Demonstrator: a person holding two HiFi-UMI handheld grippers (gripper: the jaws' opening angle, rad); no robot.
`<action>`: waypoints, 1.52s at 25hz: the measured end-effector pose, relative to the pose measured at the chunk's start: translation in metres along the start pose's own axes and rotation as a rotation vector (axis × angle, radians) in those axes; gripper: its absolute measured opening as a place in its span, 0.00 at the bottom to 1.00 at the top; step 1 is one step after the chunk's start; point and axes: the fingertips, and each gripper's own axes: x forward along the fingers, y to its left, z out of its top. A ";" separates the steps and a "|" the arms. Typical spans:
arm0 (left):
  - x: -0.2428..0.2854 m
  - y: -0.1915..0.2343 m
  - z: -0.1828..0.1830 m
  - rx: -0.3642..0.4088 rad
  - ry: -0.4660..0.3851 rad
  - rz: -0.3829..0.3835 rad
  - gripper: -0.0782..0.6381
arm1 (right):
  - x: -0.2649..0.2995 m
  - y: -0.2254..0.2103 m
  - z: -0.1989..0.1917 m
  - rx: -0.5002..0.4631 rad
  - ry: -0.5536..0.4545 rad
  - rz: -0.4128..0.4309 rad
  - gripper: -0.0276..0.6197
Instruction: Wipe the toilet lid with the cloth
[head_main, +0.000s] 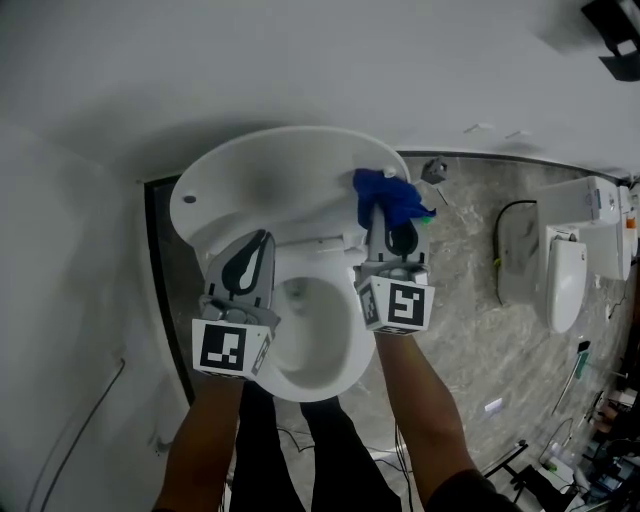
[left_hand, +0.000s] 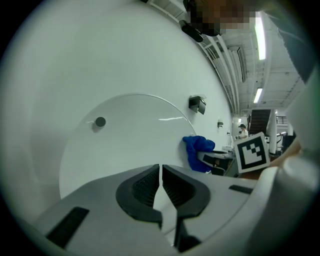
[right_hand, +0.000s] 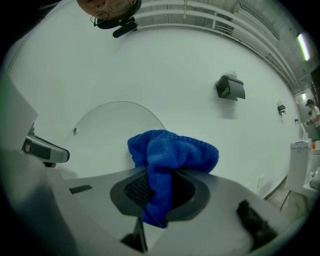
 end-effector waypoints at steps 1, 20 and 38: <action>-0.002 0.002 -0.001 -0.001 0.002 0.006 0.15 | -0.001 -0.001 0.001 -0.005 -0.005 -0.006 0.13; -0.092 0.105 -0.028 -0.062 0.014 0.202 0.15 | -0.023 0.204 -0.019 0.084 -0.002 0.317 0.13; -0.118 0.126 -0.062 -0.122 0.069 0.238 0.15 | 0.019 0.276 -0.059 0.007 0.165 0.393 0.13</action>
